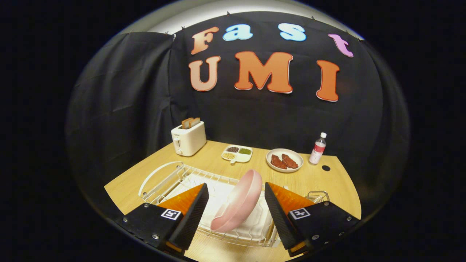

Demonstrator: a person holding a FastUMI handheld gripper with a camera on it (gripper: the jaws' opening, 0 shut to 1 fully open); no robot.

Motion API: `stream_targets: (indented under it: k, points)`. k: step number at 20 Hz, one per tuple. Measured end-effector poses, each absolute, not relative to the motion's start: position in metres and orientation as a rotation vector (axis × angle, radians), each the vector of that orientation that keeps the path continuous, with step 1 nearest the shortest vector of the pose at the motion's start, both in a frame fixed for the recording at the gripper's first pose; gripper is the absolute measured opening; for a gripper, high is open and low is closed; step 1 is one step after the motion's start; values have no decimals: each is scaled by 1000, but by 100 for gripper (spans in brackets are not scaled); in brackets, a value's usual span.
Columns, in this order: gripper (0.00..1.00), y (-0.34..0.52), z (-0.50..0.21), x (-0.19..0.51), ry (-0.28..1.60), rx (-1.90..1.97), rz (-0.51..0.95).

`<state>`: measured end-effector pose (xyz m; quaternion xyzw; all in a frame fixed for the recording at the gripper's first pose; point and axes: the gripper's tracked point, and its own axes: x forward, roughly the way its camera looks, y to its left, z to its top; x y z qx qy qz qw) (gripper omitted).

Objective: Take the plate from the dish rack, then take the spoon from the basket and place it into the plate.

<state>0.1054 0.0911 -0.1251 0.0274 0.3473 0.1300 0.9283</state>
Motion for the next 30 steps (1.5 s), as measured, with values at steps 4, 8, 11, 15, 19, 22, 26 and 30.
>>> stream_targets:
  k: [4,8,11,15,19,22,26,30]
  points:
    - [91,89,-159,114,875,126,250]
    - [90,97,-183,121,962,147,256]
    - [85,107,-191,125,1026,177,266]
    - [82,113,-208,131,1094,164,239]
    - [68,113,-229,129,1158,146,205]
    - [61,116,-244,122,1192,120,185]
    - [53,115,-247,118,1212,98,160]
    - [45,106,-237,123,1199,110,115]
